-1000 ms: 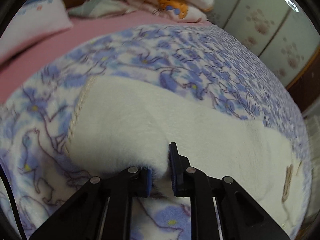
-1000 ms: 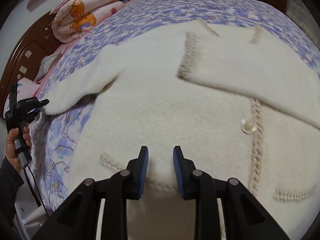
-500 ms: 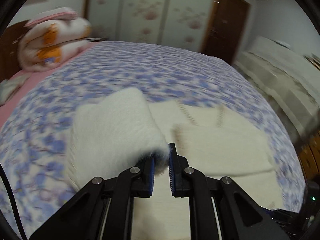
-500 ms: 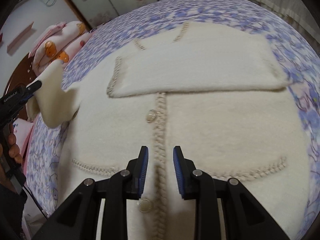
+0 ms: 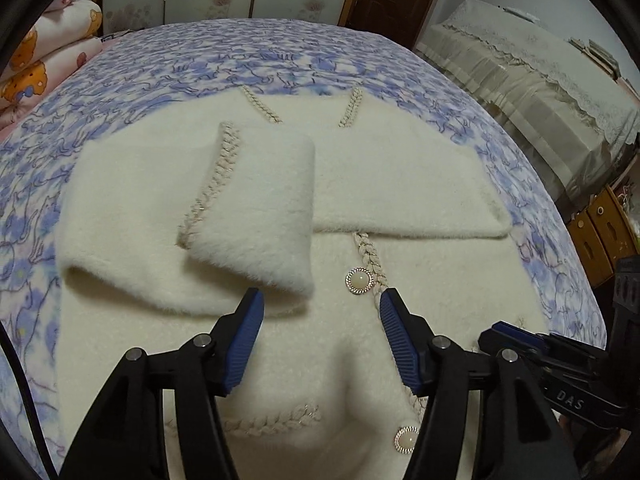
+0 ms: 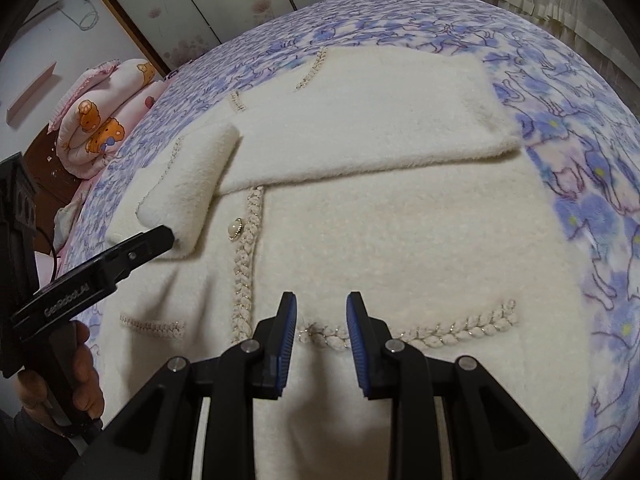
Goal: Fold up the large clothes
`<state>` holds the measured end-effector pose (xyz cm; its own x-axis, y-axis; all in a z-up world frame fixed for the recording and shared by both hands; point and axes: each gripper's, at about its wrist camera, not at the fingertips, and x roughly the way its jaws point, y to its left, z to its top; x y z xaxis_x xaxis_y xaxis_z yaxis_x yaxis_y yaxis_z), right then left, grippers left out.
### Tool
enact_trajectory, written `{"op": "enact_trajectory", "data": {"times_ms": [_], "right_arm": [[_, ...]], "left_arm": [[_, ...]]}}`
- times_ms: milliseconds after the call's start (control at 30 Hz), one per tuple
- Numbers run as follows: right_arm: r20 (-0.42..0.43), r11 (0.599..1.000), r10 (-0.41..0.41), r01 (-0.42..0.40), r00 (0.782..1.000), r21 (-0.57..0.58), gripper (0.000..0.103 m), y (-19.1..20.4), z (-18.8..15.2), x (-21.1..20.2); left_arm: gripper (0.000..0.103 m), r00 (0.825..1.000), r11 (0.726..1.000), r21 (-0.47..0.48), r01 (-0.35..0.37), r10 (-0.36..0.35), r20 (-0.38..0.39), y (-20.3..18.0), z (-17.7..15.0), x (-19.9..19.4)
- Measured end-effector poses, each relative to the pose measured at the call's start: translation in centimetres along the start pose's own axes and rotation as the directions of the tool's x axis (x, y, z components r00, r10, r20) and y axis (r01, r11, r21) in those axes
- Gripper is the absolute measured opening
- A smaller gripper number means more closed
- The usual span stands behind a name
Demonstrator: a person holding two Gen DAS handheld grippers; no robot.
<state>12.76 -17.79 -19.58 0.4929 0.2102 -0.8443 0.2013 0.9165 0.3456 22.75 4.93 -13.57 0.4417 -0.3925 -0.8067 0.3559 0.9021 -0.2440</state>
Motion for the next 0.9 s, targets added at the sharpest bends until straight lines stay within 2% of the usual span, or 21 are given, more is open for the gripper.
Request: {"op": "enact_trajectory", "data": {"times_ms": [67, 200, 333, 533, 800, 900], "right_arm": [[0.000, 1.000, 0.010, -0.010, 1.000, -0.014, 0.026, 0.8, 0.2, 0.3], [0.009, 0.997, 0.025, -0.025, 1.000, -0.078, 0.027, 3.5, 0.8, 0.5], [0.052, 0.979, 0.033, -0.022, 0.998, -0.201, 0.045, 7.4, 1.5, 0.5], [0.065, 0.938, 0.018, 0.005, 0.998, -0.346, 0.047, 12.6, 2.5, 2.5], [0.012, 0.891, -0.051, 0.051, 0.999, -0.452, 0.047, 17.1, 3.8, 8.2], [0.030, 0.864, -0.149, 0.145, 0.988, -0.482, 0.047, 18.5, 4.5, 9.8]], "left_arm": [[0.070, 1.000, 1.000, -0.022, -0.010, 0.011, 0.027, 0.8, -0.5, -1.4], [0.071, 0.997, 0.994, -0.089, -0.060, 0.064, 0.033, 2.7, -1.6, -3.2], [0.071, 0.996, 0.979, -0.185, -0.084, 0.089, 0.018, 5.7, -3.3, -4.5], [0.071, 0.990, 0.951, -0.276, -0.137, 0.137, -0.021, 9.3, -6.2, -5.6], [0.071, 0.990, 0.916, -0.376, -0.140, 0.127, -0.059, 12.9, -8.8, -5.6], [0.071, 0.989, 0.910, -0.385, -0.150, 0.137, -0.061, 13.5, -9.1, -5.5]]}}
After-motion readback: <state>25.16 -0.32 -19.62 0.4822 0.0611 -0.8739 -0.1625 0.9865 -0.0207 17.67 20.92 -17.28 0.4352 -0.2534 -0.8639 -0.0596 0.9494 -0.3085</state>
